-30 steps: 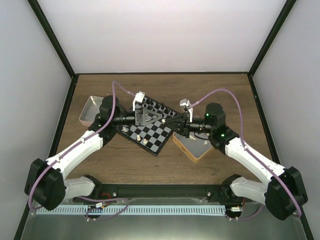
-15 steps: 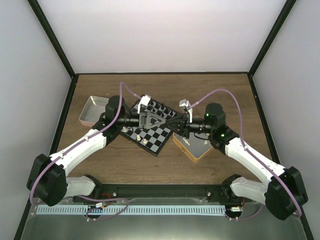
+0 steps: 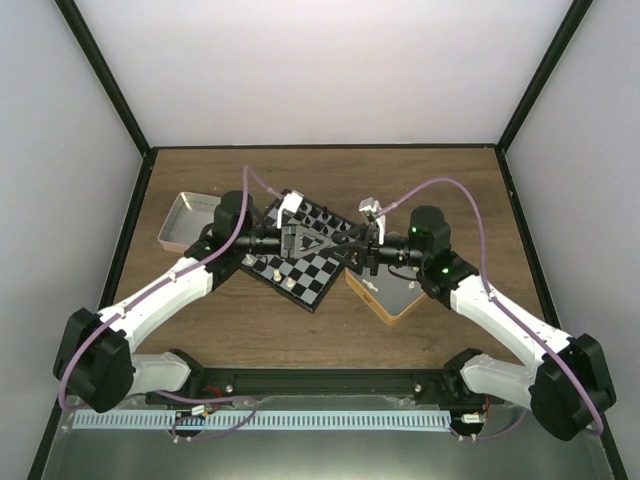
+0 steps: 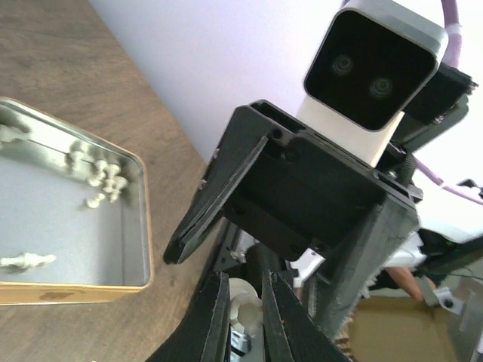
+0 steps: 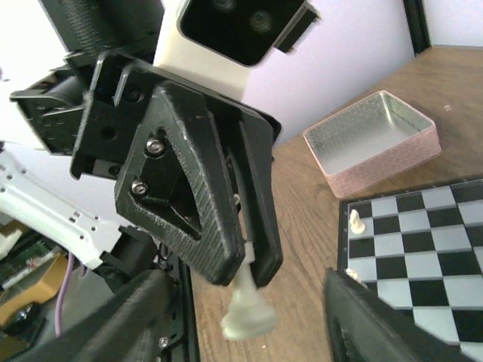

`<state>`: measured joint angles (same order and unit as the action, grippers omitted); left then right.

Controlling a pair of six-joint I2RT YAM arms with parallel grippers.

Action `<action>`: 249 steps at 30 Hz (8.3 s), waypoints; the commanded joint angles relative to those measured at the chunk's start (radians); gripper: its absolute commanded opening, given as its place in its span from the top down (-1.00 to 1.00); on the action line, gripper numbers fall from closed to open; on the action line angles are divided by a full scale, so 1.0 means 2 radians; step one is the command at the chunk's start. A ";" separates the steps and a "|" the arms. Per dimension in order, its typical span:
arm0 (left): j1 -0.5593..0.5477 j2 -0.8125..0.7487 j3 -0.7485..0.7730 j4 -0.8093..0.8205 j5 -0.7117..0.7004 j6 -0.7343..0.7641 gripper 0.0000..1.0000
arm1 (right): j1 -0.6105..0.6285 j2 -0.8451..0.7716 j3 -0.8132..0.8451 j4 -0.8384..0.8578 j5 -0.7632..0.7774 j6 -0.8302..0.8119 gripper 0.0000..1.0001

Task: Set up the chess pieces on the board
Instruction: Place the chess piece on the chessboard, then pick up the chess piece from the storage box, then place the chess piece on the chessboard.

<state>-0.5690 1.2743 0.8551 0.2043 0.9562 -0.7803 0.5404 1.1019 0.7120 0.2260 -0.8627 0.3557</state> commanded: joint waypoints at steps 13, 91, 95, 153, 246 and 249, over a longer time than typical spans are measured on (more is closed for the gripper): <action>0.005 -0.066 -0.017 -0.256 -0.673 0.113 0.92 | 0.004 -0.047 -0.024 -0.086 0.307 0.013 -0.52; 0.137 -0.077 -0.029 -0.268 -0.556 0.060 0.04 | -0.006 -0.045 -0.058 -0.174 0.479 0.106 -0.22; 0.137 -0.134 -0.024 -0.248 -0.543 0.082 -0.09 | -0.013 -0.024 -0.064 -0.189 0.495 0.120 -0.07; 0.129 -0.071 -0.059 -0.063 -0.147 0.100 -0.51 | -0.061 0.084 -0.049 -0.086 0.248 0.031 0.91; -0.007 0.082 -0.108 0.342 -0.070 -0.263 0.89 | 0.005 0.053 -0.128 0.371 0.090 0.474 0.89; -0.007 0.078 -0.107 0.325 -0.077 -0.249 0.86 | 0.005 0.046 -0.121 0.347 0.090 0.471 0.96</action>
<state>-0.5770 1.4498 0.6521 0.8574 0.8223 -1.3258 0.5411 1.2144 0.4103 0.9249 -0.6800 1.2930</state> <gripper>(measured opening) 0.150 0.072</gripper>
